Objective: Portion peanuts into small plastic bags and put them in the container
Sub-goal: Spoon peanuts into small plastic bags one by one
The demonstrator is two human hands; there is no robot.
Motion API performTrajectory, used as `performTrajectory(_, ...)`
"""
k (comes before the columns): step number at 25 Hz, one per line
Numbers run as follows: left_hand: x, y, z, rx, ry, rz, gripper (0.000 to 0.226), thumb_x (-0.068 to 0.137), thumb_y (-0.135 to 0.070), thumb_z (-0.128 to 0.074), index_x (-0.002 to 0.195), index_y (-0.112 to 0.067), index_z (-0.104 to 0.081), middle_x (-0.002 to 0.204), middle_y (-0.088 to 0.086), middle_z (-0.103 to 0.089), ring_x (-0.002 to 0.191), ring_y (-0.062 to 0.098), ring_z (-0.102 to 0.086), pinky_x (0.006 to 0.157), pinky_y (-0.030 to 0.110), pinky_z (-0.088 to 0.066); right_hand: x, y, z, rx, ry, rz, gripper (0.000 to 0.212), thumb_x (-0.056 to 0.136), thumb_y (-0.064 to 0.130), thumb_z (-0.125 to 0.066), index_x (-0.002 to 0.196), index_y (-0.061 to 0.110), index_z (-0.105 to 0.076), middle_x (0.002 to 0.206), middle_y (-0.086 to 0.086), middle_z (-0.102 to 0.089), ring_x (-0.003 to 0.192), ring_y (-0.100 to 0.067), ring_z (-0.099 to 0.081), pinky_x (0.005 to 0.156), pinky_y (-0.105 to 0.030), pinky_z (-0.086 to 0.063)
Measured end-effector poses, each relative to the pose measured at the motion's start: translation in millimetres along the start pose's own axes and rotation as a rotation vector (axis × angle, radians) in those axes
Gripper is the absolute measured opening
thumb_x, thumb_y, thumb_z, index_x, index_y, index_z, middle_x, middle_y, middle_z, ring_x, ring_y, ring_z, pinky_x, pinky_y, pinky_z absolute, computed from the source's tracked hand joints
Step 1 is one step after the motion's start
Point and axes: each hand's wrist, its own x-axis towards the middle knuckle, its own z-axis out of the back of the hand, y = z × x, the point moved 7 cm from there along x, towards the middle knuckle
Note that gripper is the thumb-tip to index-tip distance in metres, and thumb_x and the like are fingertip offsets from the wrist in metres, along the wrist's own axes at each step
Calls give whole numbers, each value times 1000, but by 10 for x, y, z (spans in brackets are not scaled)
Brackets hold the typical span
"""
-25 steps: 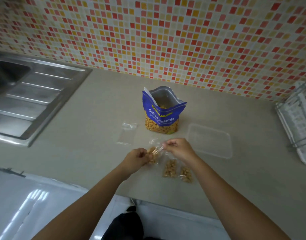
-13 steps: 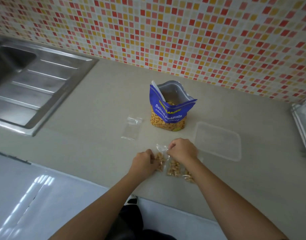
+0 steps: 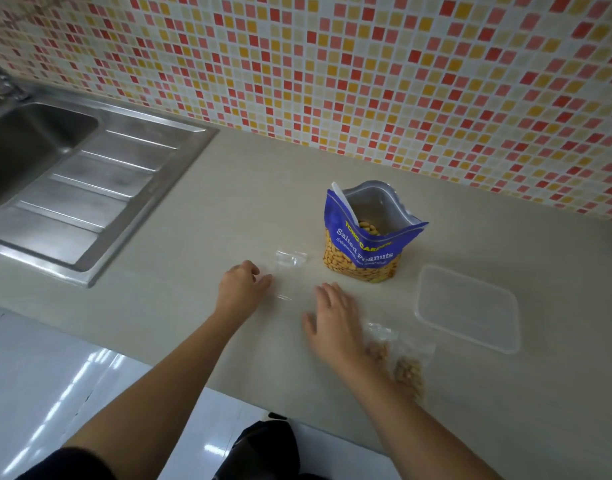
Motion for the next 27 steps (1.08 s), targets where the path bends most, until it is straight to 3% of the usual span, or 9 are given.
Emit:
performTrajectory(2,136,13,-70,42,98,8,49,79,-38,-69,112,-4,-58,107,12,-63,103,30,-58,87,34,-46,-86,164,-230,-61,67,-73,65,70,46,-42,112,1,-64,120,-15,-64,114,-28,-60,96,-41,-47)
performTrajectory(4,218,-46,-138,93,159,-16,49,75,-32,-73,112,-4,-56,109,13,-62,104,30,-58,87,35,-47,-187,289,-405,-60,124,-101,76,71,52,-35,115,-3,-62,124,-19,-61,117,-30,-57,109,-40,-27)
performTrajectory(6,268,-76,-201,95,203,-9,44,75,-22,-71,112,-4,-56,110,15,-64,105,31,-59,88,36,-49,-238,337,-520,-23,201,-144,79,70,53,-35,118,-6,-60,126,-22,-59,118,-32,-56,110,-38,-8)
performTrajectory(8,305,-59,-223,60,222,35,38,75,-15,-67,111,-8,-58,109,13,-64,105,29,-60,89,35,-50,-239,346,-578,-26,236,-168,81,69,53,-34,118,-7,-58,126,-24,-58,118,-33,-56,110,-37,-3)
performTrajectory(16,290,-37,-187,52,210,58,13,77,-15,-56,81,-16,-68,91,5,-69,91,26,-63,75,28,-51,-205,296,-631,-37,183,-190,82,69,53,-34,117,-8,-59,125,-25,-58,117,-34,-57,110,-38,-3)
performTrajectory(20,283,9,-109,-195,248,121,13,76,-13,-64,65,-20,-63,70,-5,-62,76,14,-57,69,23,-45,-208,280,-625,-40,140,-209,81,70,54,-34,117,-8,-59,124,-25,-58,117,-34,-57,110,-38,-3)
performTrajectory(23,277,35,-30,-471,304,174,17,74,-11,-71,61,-15,-60,71,3,-63,69,16,-55,64,24,-44,-208,273,-627,-43,142,-205,82,70,54,-34,116,-8,-59,124,-25,-59,116,-34,-57,109,-38,-5)
performTrajectory(25,250,8,47,-604,324,153,17,76,-4,-69,68,-11,-56,69,6,-61,63,16,-53,57,21,-44,-196,297,-598,-29,156,-169,80,70,54,-34,115,-7,-61,122,-24,-60,115,-33,-59,110,-39,-16)
performTrajectory(27,185,-17,132,-749,346,154,16,80,0,-66,82,-12,-56,76,6,-64,69,15,-59,59,20,-47,-183,285,-465,7,28,-124,74,74,51,-35,117,-4,-61,123,-19,-62,116,-29,-59,104,-39,-38)
